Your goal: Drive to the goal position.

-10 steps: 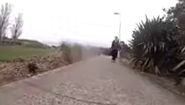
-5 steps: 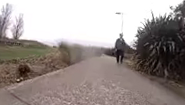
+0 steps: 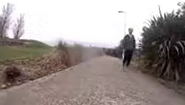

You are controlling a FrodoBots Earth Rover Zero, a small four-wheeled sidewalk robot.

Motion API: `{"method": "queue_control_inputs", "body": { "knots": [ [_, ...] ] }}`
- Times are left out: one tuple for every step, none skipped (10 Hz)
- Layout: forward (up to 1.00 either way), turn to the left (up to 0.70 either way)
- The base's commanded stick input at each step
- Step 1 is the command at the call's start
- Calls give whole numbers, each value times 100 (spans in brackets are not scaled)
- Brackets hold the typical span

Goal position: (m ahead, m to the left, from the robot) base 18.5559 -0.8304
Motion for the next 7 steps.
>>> {"method": "queue_control_inputs", "body": {
  "knots": [
    [85, -33],
    [85, -27],
    [85, -18],
    [85, -10],
    [85, -4],
    [85, 0],
    [85, 0]
  ]
}}
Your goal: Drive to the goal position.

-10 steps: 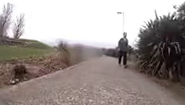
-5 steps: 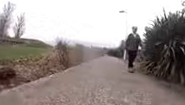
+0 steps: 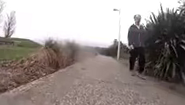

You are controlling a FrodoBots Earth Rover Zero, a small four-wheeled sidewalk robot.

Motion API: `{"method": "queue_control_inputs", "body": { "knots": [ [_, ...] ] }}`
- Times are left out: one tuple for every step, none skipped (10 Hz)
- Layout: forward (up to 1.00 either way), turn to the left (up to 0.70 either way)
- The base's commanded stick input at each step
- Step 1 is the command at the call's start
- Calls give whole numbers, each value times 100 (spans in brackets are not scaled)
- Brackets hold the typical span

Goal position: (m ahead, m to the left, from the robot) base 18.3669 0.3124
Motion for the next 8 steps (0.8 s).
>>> {"method": "queue_control_inputs", "body": {
  "knots": [
    [85, 0],
    [85, 0],
    [85, 0],
    [85, 0],
    [85, 0],
    [85, 0],
    [85, 0],
    [85, 0]
  ]
}}
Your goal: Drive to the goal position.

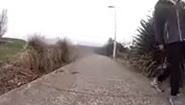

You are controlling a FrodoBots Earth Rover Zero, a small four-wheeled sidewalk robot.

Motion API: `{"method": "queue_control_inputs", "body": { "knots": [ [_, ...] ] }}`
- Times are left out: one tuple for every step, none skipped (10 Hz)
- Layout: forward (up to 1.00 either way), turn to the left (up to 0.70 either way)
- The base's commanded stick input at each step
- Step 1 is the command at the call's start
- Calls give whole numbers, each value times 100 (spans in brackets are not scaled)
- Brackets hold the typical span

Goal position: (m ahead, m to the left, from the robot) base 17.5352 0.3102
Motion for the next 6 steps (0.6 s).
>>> {"method": "queue_control_inputs", "body": {
  "knots": [
    [85, 0],
    [85, 0],
    [85, 0],
    [85, 0],
    [85, -15],
    [85, -32]
  ]
}}
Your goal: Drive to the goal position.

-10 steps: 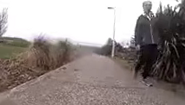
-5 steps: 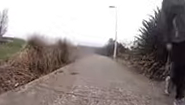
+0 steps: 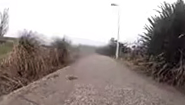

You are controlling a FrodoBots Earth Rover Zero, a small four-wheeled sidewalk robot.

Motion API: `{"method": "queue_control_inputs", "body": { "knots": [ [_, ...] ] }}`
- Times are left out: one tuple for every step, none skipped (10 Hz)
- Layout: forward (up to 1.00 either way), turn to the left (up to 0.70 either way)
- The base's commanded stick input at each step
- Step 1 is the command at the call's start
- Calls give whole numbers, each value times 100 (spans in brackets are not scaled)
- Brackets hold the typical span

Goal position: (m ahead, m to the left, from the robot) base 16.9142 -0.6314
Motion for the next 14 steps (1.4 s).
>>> {"method": "queue_control_inputs", "body": {
  "knots": [
    [85, -32],
    [85, -30],
    [85, -24],
    [85, -17],
    [85, -21],
    [85, -29],
    [85, -24],
    [85, -9],
    [85, 0],
    [85, 0],
    [85, 0],
    [85, 0],
    [85, 0],
    [85, 0]
  ]
}}
